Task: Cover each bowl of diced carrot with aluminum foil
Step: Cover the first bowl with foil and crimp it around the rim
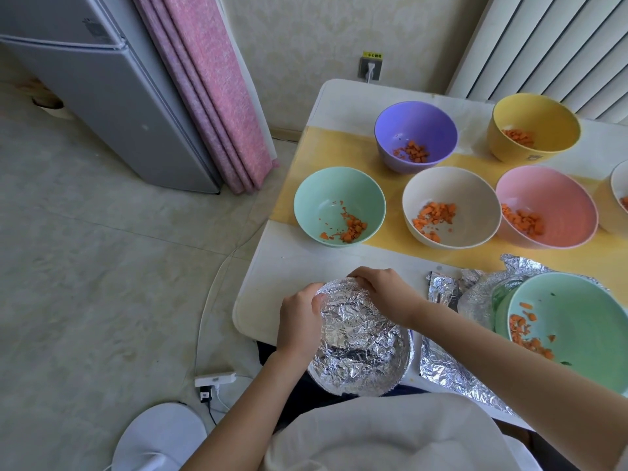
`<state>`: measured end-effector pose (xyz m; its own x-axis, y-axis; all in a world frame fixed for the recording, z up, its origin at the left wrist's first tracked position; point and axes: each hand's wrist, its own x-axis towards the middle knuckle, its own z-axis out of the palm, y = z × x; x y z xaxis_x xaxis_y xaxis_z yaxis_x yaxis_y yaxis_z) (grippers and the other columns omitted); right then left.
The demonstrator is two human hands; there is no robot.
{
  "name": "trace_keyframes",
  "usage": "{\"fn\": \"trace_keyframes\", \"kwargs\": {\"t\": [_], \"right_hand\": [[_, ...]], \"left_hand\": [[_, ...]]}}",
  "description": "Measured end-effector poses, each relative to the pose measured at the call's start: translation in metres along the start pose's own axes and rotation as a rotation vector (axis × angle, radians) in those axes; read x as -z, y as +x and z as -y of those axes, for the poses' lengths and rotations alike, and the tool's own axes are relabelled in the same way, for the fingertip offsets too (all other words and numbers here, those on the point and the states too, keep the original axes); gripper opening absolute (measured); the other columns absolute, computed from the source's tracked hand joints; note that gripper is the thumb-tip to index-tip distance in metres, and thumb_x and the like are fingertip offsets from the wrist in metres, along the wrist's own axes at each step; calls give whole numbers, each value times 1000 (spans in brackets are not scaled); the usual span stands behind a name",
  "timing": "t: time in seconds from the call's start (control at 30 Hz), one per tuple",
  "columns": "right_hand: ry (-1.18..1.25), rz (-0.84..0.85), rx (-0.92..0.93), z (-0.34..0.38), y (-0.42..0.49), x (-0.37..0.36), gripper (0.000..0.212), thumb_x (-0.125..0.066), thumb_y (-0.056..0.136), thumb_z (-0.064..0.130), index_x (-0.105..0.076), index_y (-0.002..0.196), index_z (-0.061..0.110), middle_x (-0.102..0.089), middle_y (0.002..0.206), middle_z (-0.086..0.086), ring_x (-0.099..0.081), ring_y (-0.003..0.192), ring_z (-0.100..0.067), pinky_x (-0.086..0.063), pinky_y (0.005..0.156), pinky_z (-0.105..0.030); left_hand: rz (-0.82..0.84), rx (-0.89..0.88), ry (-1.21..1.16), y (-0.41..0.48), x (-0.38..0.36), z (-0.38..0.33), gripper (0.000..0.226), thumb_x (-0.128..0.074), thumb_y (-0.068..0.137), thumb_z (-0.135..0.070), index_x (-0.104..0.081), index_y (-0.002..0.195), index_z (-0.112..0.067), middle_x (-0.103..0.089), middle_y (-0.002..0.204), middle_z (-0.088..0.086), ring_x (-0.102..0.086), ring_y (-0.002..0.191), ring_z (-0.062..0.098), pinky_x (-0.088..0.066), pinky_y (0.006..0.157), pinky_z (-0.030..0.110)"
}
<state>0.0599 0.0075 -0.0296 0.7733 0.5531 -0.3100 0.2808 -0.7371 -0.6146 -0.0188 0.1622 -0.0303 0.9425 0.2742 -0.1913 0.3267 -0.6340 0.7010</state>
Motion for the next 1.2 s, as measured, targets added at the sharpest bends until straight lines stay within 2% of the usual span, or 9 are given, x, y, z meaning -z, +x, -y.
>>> {"fn": "trace_keyframes", "kwargs": {"t": [0.23, 0.3, 0.4, 0.53, 0.7, 0.8, 0.9, 1.07, 1.2], "right_hand": [[-39, -15, 27, -2, 0, -1, 33, -46, 91, -1, -62, 114, 15, -69, 103, -7, -62, 95, -25, -44, 82, -31], [-23, -36, 49, 1, 0, 0, 33, -46, 90, -1, -61, 114, 16, -69, 104, -6, -62, 95, -25, -45, 82, -33], [14, -86, 126, 7, -3, 3, 33, -47, 89, -2, -62, 113, 16, -69, 104, -5, -63, 94, -24, -47, 81, -34], [29, -83, 184, 14, -3, 9, 24, -45, 96, 9, -59, 114, 15, -68, 106, -5, -63, 96, -25, -47, 83, -36], [-30, 35, 174, 22, -3, 19, 30, -37, 101, 18, -56, 123, 12, -66, 112, -7, -59, 103, -26, -38, 84, -29], [-59, 88, 147, 23, -2, 25, 30, -37, 101, 18, -57, 122, 12, -66, 97, -8, -59, 95, -25, -31, 71, -23], [-88, 149, 130, 27, -1, 33, 32, -33, 102, 20, -56, 122, 13, -58, 85, 0, -51, 83, -18, -26, 69, -18], [-20, 216, 87, 31, -1, 37, 35, -30, 102, 22, -54, 127, 14, -48, 86, 8, -43, 83, -12, -24, 69, -19], [-6, 279, 46, 30, 1, 36, 35, -31, 102, 23, -56, 125, 18, -54, 89, 4, -47, 86, -15, -29, 73, -23]], "left_hand": [[7, 4, -11, -2, 1, 0, 28, -52, 95, -11, -62, 121, -9, -71, 100, 8, -65, 90, 17, -45, 75, 17], [-14, -6, -7, -4, 5, -1, 27, -51, 95, -12, -63, 119, -10, -71, 98, 6, -65, 88, 17, -42, 71, 14], [-87, -75, -30, -6, 13, -8, 25, -54, 94, -15, -64, 116, -11, -69, 105, 0, -63, 94, 13, -39, 77, 8], [-161, -148, -57, -1, 16, -16, 15, -58, 89, -3, -69, 99, -6, -63, 90, 1, -54, 78, 8, -34, 73, -1], [-186, -151, -74, -2, 12, -19, 16, -59, 87, 1, -70, 96, -5, -62, 85, 3, -55, 75, 11, -33, 70, -1], [-180, -170, -88, -6, 8, -21, 17, -58, 87, 1, -70, 98, -6, -62, 85, 2, -57, 77, 13, -37, 70, 5], [-180, -192, -96, -8, 6, -23, 18, -58, 88, 1, -70, 99, -7, -63, 86, 3, -59, 77, 14, -41, 70, 14], [-179, -217, -82, -8, 8, -24, 20, -58, 87, -1, -70, 102, -7, -63, 86, 3, -58, 77, 12, -43, 70, 16], [-159, -215, -65, -12, 7, -23, 19, -58, 88, -1, -70, 101, -6, -61, 85, 2, -57, 75, 12, -41, 69, 14]]}}
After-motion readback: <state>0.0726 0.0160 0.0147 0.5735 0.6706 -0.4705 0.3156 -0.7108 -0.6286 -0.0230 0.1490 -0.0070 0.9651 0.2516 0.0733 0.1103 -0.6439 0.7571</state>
